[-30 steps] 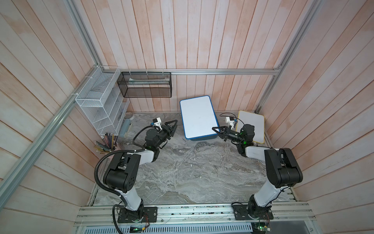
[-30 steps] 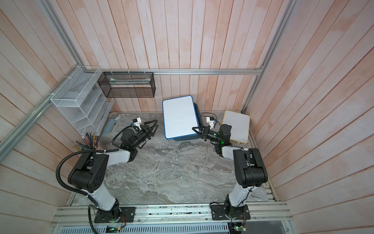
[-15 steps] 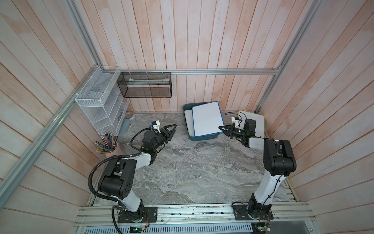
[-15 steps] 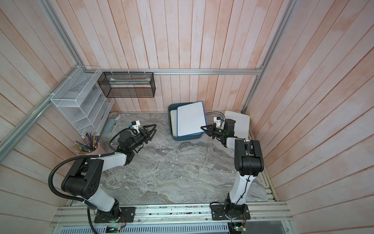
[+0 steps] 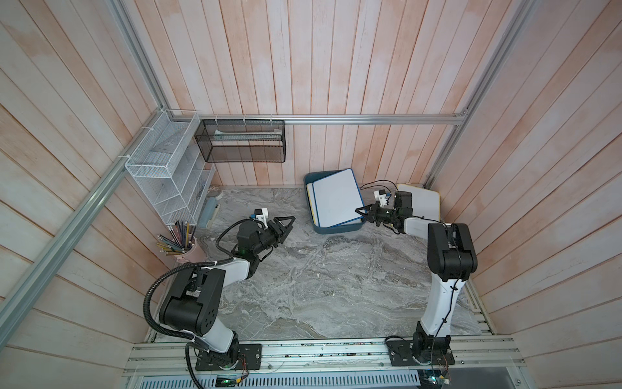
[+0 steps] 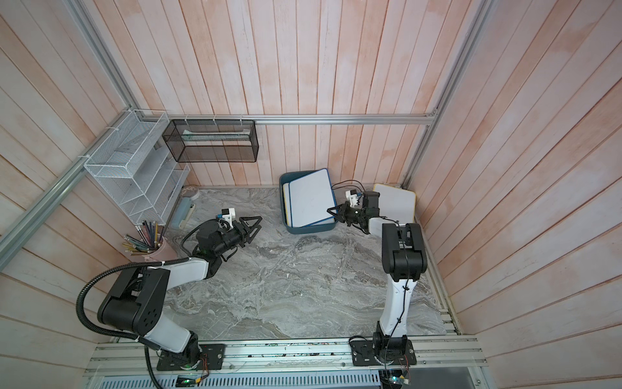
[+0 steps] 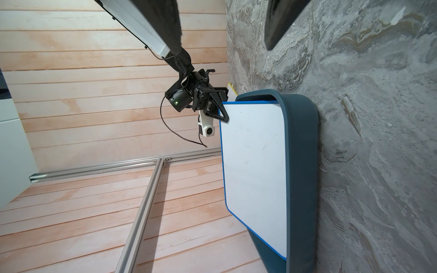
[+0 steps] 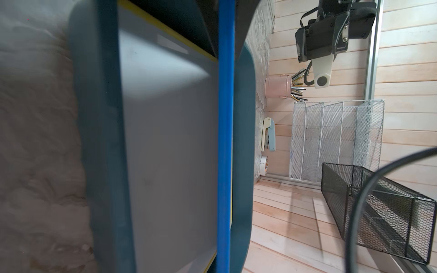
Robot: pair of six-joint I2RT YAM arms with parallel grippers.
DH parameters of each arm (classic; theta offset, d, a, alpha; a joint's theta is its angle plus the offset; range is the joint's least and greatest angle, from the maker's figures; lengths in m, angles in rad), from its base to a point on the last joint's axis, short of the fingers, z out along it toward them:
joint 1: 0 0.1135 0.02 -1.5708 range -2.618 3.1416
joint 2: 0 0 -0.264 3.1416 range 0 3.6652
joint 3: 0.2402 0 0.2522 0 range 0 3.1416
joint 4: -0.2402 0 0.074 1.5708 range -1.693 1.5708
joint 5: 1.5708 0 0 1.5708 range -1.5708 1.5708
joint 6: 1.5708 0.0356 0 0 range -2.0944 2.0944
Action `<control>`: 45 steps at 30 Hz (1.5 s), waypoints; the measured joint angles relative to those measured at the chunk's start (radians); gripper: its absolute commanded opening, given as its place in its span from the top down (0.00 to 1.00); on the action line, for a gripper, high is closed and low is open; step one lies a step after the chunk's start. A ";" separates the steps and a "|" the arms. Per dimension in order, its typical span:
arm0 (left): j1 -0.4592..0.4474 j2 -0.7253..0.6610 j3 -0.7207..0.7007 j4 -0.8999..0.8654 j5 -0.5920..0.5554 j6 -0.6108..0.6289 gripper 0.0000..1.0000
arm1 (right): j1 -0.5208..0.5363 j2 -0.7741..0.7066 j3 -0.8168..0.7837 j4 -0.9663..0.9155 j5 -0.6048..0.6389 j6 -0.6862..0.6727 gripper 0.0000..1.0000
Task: Put the whiteboard into the storage box
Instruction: Move the storage box to the center of the board, then place the whiteboard in the storage box.
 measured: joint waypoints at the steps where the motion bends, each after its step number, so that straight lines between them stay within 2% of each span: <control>1: 0.003 -0.002 0.000 -0.008 0.005 0.003 0.42 | 0.006 0.002 0.008 -0.008 0.001 -0.003 1.00; 11: 0.028 -0.024 0.001 -0.045 0.040 0.030 0.42 | 0.045 0.029 0.053 -0.026 0.026 -0.007 1.00; 20: 0.028 -0.024 0.001 -0.043 0.057 0.030 0.42 | 0.128 0.029 0.025 0.055 0.082 0.055 1.00; 26: 0.028 -0.023 0.001 -0.042 0.058 0.030 0.42 | 0.139 0.029 0.006 0.085 0.082 0.079 1.00; 31: 0.028 -0.014 0.001 -0.043 0.060 0.030 0.42 | 0.148 0.023 0.006 0.045 0.098 0.043 0.80; 37: 0.028 -0.010 0.001 -0.040 0.068 0.029 0.42 | 0.176 0.000 0.048 -0.174 0.197 -0.111 0.68; 39: 0.028 -0.010 0.001 -0.039 0.072 0.029 0.42 | 0.180 -0.030 0.056 -0.253 0.238 -0.168 0.57; 41: 0.028 -0.006 0.001 -0.037 0.076 0.029 0.42 | 0.180 -0.063 0.060 -0.319 0.277 -0.215 0.54; 45: 0.028 0.017 0.003 -0.031 0.080 0.025 0.42 | 0.172 -0.122 0.066 -0.411 0.336 -0.275 0.53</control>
